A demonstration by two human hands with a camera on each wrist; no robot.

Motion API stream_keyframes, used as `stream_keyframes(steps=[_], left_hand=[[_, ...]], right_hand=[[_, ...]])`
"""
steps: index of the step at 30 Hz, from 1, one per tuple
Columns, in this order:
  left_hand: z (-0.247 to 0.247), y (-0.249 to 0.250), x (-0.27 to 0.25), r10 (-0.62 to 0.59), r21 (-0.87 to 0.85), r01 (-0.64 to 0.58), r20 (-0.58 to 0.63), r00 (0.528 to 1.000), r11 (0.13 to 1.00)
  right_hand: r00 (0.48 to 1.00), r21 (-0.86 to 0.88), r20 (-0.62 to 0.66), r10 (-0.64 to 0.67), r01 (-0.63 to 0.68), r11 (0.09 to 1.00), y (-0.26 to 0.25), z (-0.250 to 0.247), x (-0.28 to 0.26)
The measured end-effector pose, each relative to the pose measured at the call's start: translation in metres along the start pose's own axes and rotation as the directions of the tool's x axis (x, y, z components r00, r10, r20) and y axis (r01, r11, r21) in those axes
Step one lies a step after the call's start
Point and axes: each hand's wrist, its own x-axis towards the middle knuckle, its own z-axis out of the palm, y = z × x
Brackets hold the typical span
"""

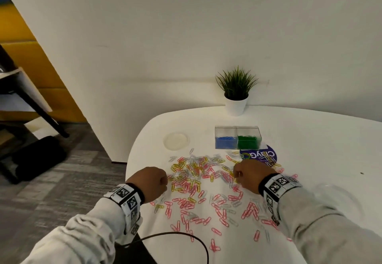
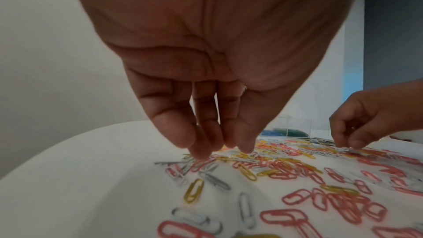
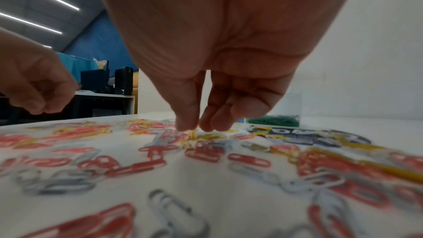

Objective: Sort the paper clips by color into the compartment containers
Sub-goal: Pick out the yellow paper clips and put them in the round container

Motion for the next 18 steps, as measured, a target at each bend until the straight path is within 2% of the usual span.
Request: stream_keyframes(steps=[6,12,18], left_hand=[[-0.001,-0.014,-0.004,-0.031,0.006,0.031,-0.034,0.999,0.999],[0.005,-0.019,-0.008,-0.076,0.038,0.076,0.014,0.997,0.996],[-0.004,-0.013,-0.015,-0.027,0.015,0.027,0.052,0.998,1.0]], right_hand=[[0.998,-0.022,0.016,0.06,-0.06,0.998,-0.014,0.006,0.019],[0.994,-0.035,0.018,0.104,-0.103,0.994,-0.017,0.007,0.022],[0.995,-0.012,-0.041,0.092,-0.093,0.996,-0.008,0.013,0.018]])
